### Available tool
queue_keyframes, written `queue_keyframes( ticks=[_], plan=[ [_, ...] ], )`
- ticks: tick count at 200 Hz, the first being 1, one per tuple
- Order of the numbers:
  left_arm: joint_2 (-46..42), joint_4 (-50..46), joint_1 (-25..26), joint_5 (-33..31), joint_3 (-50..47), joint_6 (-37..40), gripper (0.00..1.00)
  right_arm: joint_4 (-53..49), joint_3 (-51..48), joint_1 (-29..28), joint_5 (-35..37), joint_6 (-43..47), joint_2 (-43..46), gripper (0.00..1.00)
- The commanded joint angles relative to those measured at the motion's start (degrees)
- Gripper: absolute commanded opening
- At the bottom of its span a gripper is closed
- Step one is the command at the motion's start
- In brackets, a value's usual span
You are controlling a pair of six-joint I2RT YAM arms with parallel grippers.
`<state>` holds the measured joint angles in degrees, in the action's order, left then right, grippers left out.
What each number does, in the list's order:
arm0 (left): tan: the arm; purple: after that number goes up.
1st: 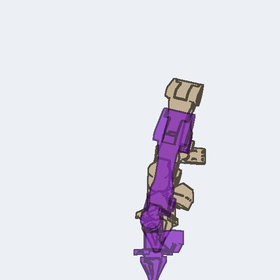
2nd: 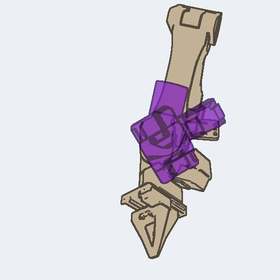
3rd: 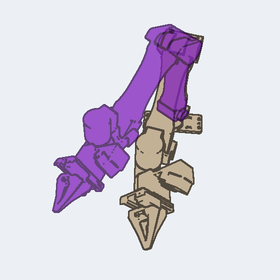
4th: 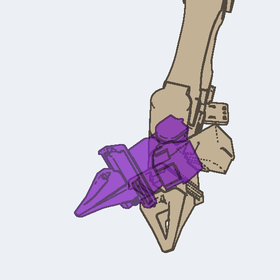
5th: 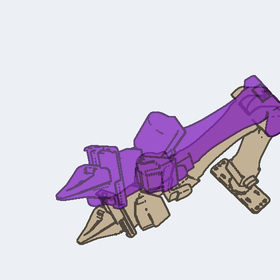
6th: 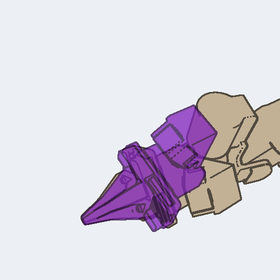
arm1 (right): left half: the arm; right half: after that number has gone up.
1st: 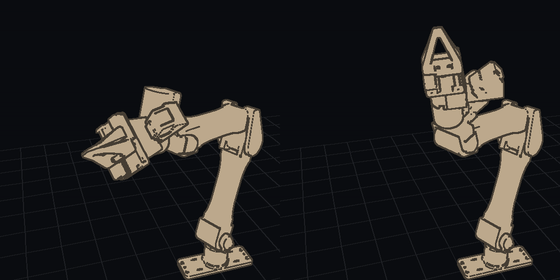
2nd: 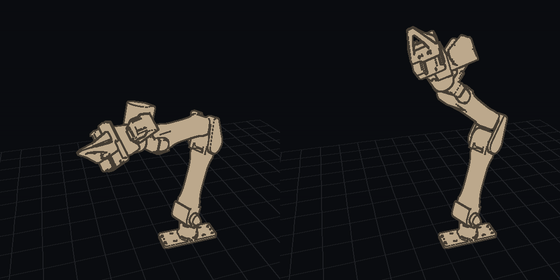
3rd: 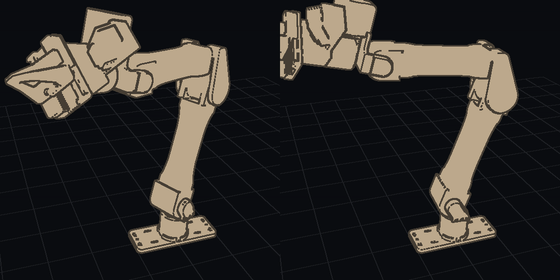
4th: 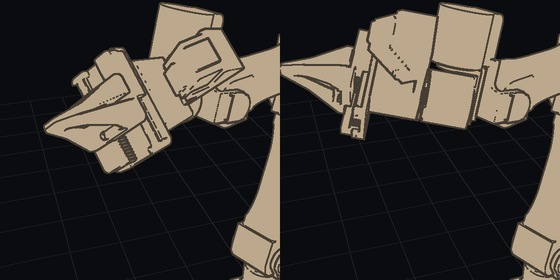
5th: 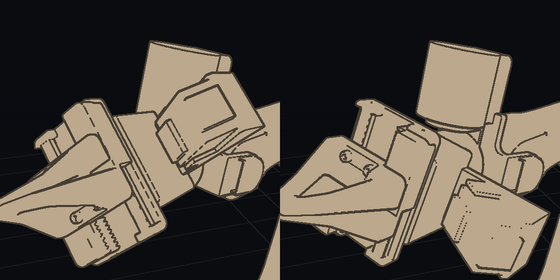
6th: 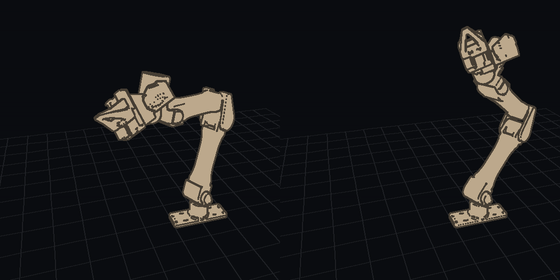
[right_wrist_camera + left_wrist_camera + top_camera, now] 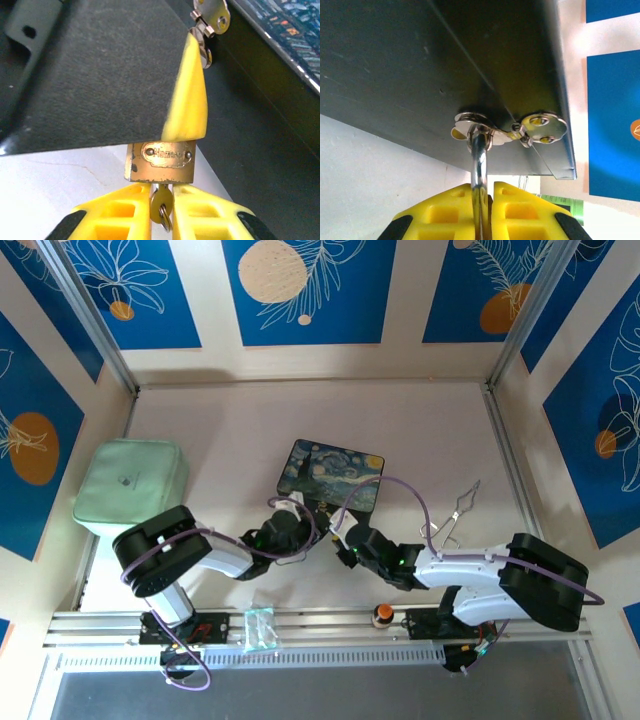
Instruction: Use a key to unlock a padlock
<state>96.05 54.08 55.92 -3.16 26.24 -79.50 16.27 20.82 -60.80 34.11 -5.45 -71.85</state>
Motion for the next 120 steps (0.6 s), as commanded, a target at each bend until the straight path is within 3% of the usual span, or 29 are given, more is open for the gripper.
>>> queue_keyframes(
  ticks=[1, 17, 43, 93, 120],
  plan=[
    [-1.15, 4.77, 0.16, 2.43, -0.05, 0.05, 0.0, 6.97, 0.27, 0.05, 0.04, 2.3, -0.08, 0.12],
    [-0.81, 5.44, 0.24, 2.63, -0.2, -0.19, 0.0, 7.49, 0.06, 1.63, -4.36, 2.34, 0.24, 0.09],
    [-0.43, 6.09, 0.18, 2.88, -0.66, -0.54, 0.0, 10.59, -2.0, 6.51, -19.45, 0.23, 2.72, 0.07],
    [0.51, 7.82, 0.24, 2.54, -1.52, -0.89, 0.0, 10.06, -4.78, 18.7, -42.37, -10.81, 8.75, 0.06],
    [1.05, 8.4, 0.25, 2.45, -1.63, -1.01, 0.0, 6.32, -4.73, 21.31, -47.75, -11.92, 9.9, 0.06]
  ],
)
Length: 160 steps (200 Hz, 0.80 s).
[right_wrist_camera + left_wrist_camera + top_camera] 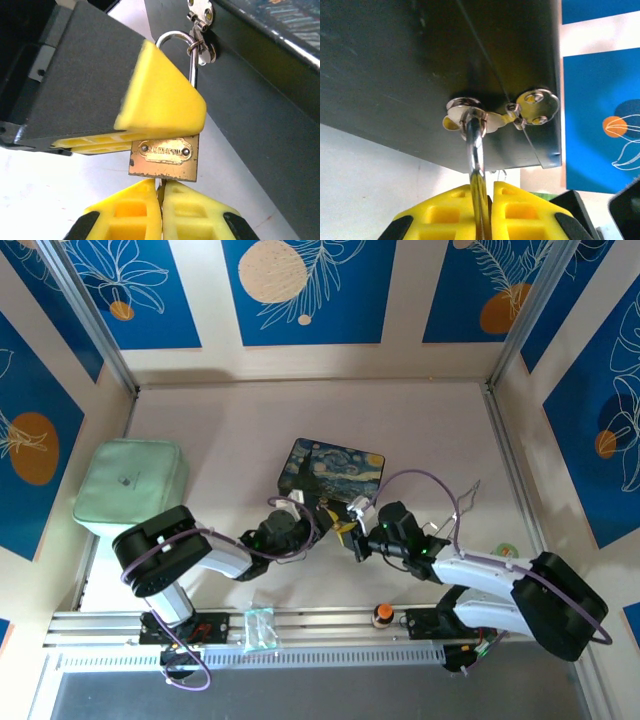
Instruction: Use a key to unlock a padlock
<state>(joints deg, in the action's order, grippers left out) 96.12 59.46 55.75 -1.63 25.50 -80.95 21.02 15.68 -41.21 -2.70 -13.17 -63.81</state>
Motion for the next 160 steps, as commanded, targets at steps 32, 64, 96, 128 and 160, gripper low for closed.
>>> queue_keyframes(
  ticks=[32, 64, 96, 128, 160],
  plan=[
    [1.09, 3.31, 0.39, 0.77, -1.23, 0.48, 0.0, -3.96, 2.14, 3.24, -11.62, -5.66, 0.95, 0.09],
    [0.85, 3.36, 0.33, 0.31, -1.7, 0.36, 0.0, -3.72, 1.17, 9.22, -15.28, -11.74, 0.79, 0.1],
    [0.92, 3.7, 0.35, 0.31, -1.85, 0.14, 0.0, -8.04, 2.54, 9.57, -13.83, -10.33, 1.06, 0.15],
    [1.38, 4.41, 0.33, 0.22, -2.01, -0.2, 0.0, -8.02, 1.86, 9.79, -12.86, -10.86, 1.32, 0.19],
    [2.21, 5.73, 0.33, 0.05, -2.21, -0.87, 0.0, -8.52, 1.89, 9.91, -11.74, -11.78, 1.32, 0.23]
  ],
)
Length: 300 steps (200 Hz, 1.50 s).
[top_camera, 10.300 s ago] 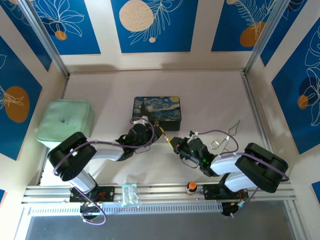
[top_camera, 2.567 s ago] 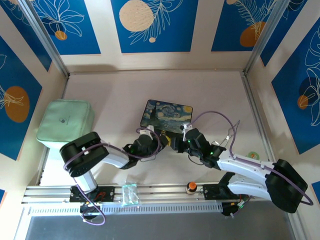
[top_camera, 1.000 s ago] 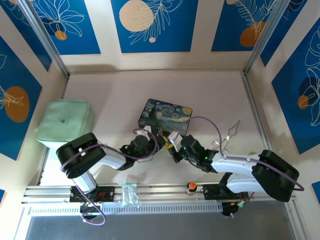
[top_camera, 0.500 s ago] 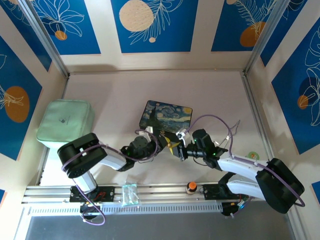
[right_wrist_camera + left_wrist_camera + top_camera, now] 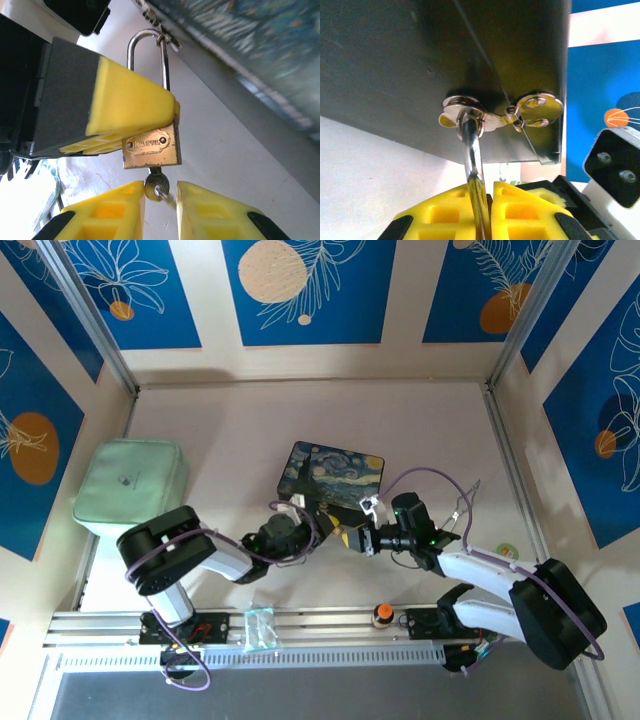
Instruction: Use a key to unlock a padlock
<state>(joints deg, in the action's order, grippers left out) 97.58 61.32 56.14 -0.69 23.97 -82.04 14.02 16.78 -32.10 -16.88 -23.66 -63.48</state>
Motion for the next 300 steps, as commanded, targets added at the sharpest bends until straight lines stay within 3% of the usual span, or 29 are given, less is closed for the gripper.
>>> queue_keyframes(
  ticks=[1, 34, 64, 101, 139, 185, 206, 249, 272, 300],
  plan=[
    [0.76, 3.93, -0.07, -0.89, -0.68, 0.17, 0.0, -1.58, 0.85, 0.8, 2.54, -1.34, 0.95, 0.23],
    [1.22, 4.77, -0.07, -0.96, -1.02, -0.22, 0.0, -1.97, 1.14, -0.28, 4.03, -0.04, 0.96, 0.27],
    [0.67, 2.41, -0.07, -0.67, -1.11, 1.42, 0.0, -5.07, 2.22, -6.17, 14.95, 2.05, 2.94, 0.31],
    [-2.62, -9.54, -0.24, 0.31, -1.67, 6.77, 0.0, -10.41, 5.51, -7.76, 25.05, -1.96, 1.65, 0.35],
    [-1.92, -11.51, -1.61, 4.14, -2.52, 9.01, 0.0, -10.09, 6.77, -10.58, 30.05, -3.91, -1.47, 0.36],
    [-1.62, -20.34, -4.11, 7.4, -1.44, 15.08, 0.05, -10.42, 8.0, -11.14, 30.64, -4.91, -3.84, 0.36],
    [-3.24, -28.61, -4.18, 5.03, -0.05, 18.94, 0.06, -10.62, 8.12, -11.5, 31.14, -4.99, -3.5, 0.35],
    [-6.81, -44.06, -4.15, -2.28, 3.46, 25.69, 0.18, -10.7, 8.27, -11.47, 32.0, -5.18, -3.27, 0.35],
    [-6.35, -45.13, -4.13, -3.11, 3.9, 26.58, 0.25, -10.72, 8.17, -11.41, 32.24, -5.31, -3.31, 0.35],
    [-5.07, -43.73, -4.14, -2.78, 3.46, 26.46, 0.25, -10.95, 8.16, -11.42, 32.31, -5.26, -3.23, 0.35]
  ],
)
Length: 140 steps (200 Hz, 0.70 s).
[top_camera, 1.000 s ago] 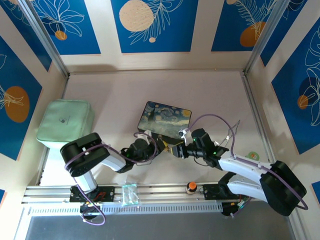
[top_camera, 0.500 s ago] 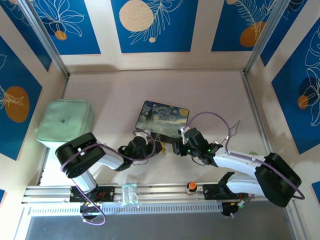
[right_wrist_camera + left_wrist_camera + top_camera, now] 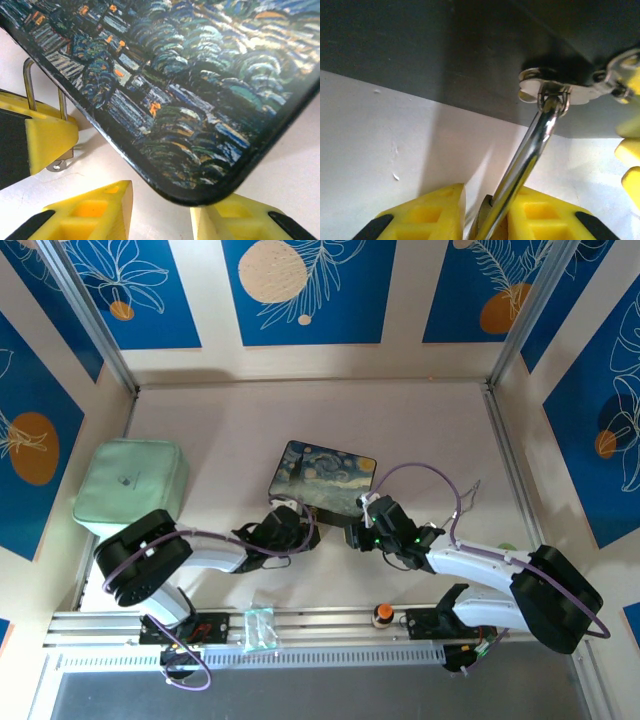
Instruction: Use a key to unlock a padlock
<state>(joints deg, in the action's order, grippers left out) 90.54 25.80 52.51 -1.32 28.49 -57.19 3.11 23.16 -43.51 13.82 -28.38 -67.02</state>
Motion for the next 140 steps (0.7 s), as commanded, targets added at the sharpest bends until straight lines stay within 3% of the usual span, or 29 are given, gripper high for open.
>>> queue_keyframes(
  ticks=[1, 27, 80, 140],
  plan=[
    [1.99, -8.13, -0.54, -2.17, -1.11, 1.62, 0.25, -0.09, 1.79, 0.0, 1.58, -0.54, 0.32, 0.35],
    [1.75, -7.62, -0.52, -3.0, -1.71, 2.03, 0.24, 0.09, 1.54, 0.0, 1.6, -0.45, 0.66, 0.35],
    [-1.32, -18.21, 2.45, -10.24, 1.17, 5.15, 0.25, -0.52, 2.28, -0.17, 1.52, -0.4, 0.84, 0.35],
    [0.63, -21.09, 4.47, -13.56, 3.52, 6.02, 0.27, -1.5, 2.77, -0.48, 2.2, -0.23, 1.42, 0.35]
  ],
)
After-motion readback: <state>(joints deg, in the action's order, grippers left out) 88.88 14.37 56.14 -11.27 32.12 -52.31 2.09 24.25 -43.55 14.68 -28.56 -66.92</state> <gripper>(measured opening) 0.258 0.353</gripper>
